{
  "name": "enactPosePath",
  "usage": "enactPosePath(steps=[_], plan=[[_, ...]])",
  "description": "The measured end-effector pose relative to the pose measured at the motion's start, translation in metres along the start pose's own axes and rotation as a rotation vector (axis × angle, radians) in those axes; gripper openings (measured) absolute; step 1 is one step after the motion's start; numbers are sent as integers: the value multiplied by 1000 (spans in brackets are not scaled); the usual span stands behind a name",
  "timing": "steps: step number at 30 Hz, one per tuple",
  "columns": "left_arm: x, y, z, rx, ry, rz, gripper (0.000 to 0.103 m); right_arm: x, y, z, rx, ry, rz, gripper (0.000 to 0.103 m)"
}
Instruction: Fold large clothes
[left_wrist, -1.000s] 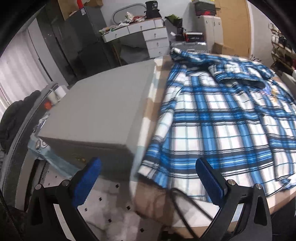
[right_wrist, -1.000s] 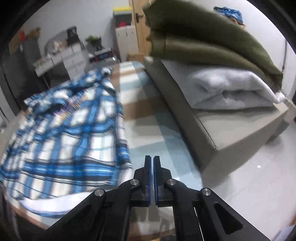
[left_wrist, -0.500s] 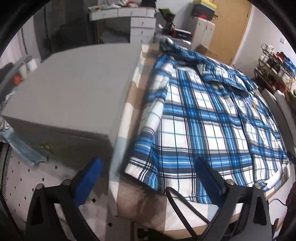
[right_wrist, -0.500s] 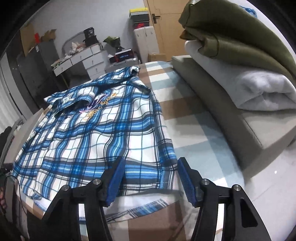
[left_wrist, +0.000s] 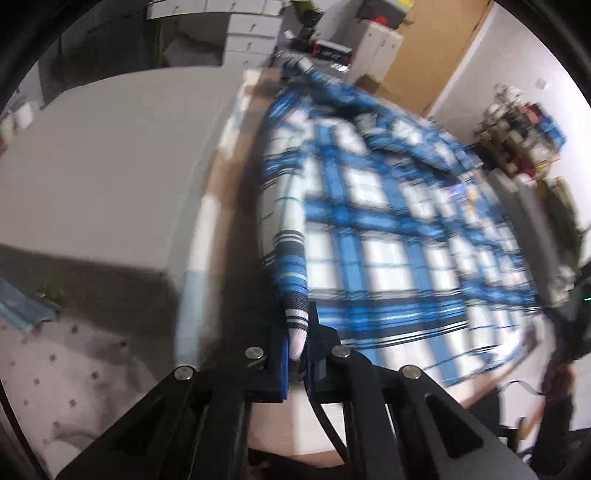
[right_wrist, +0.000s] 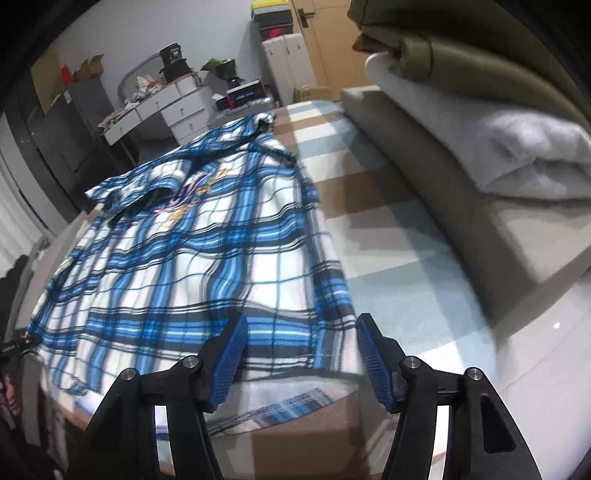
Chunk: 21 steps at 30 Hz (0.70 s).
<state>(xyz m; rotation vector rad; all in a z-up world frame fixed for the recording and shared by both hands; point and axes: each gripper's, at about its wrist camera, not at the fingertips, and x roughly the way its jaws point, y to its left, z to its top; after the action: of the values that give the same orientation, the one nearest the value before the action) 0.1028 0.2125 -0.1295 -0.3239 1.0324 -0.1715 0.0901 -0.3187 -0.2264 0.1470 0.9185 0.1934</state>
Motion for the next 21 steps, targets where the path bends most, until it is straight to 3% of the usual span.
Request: enactPosePath(steps=[1,3,4,7,10,14,17,18,21], plan=[[-7,-4,3,3,-21,-40,2,0,0,0,13,9,35,53],[-16,-11,11,17,-57,-101,2,3,-2,1,52,43,120,15],[-20,-15,16,22,-74,-138,2,5,-5,2,84,60,164,10],[-27,-29,33,28,-113,-249,2,9,-12,3,167,79,249,7],[-27,-38,44,31,-145,-298,2,3,-12,5,193,54,305,7],[-15,-37,44,23,-128,-258,2,-5,-8,8,158,33,237,9],[-7,-24,37,4,-104,-179,2,-3,-11,7,162,36,222,10],[-5,-20,35,-10,-94,-173,2,-1,-12,6,161,41,202,16],[4,-4,29,-74,-37,-192,14,3,-14,3,165,55,186,24]])
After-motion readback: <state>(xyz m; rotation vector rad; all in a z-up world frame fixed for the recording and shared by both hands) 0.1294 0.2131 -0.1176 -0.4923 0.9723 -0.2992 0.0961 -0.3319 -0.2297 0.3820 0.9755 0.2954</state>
